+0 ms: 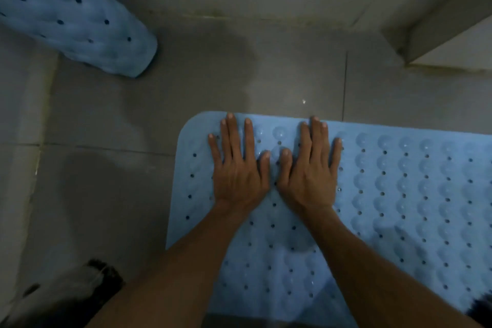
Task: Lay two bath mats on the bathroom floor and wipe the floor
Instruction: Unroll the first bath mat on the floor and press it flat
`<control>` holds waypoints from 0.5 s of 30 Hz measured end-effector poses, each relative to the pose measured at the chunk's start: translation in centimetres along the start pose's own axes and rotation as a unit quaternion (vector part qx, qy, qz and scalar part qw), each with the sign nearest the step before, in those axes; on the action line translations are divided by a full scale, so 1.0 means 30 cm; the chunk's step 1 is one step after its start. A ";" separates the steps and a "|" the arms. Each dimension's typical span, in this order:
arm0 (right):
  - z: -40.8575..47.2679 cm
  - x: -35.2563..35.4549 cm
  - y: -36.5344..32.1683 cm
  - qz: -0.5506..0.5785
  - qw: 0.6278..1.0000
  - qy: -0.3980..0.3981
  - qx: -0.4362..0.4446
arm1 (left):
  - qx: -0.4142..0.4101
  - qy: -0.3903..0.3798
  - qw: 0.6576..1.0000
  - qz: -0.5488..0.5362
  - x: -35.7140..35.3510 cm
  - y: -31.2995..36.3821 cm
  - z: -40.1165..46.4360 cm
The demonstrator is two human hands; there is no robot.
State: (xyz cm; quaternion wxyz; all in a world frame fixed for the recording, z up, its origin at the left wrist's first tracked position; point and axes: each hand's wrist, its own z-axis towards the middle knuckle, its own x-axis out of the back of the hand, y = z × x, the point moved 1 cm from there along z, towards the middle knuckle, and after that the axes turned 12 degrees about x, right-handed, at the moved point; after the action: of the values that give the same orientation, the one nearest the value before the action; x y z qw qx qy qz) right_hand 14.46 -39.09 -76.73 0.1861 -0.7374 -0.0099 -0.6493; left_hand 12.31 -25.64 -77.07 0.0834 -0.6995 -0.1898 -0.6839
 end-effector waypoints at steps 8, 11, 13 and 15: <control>-0.009 -0.012 0.001 -0.004 0.999 0.033 -0.002 | 0.006 -0.049 0.999 0.009 -0.012 -0.010 -0.012; -0.006 -0.013 0.003 0.004 0.999 0.054 -0.004 | 0.004 -0.050 0.999 0.007 -0.011 -0.013 -0.010; -0.011 -0.017 0.005 0.005 0.998 0.057 -0.002 | -0.004 -0.049 0.999 0.004 -0.019 -0.019 -0.013; -0.011 -0.016 0.002 0.013 0.998 0.056 0.000 | -0.004 -0.048 0.999 -0.007 -0.025 -0.022 -0.011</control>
State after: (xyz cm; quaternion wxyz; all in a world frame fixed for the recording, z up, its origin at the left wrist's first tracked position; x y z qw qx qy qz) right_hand 14.08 -39.14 -77.17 0.1951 -0.6998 0.0104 -0.6871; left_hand 11.77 -25.28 -77.90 0.0668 -0.7301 -0.1961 -0.6512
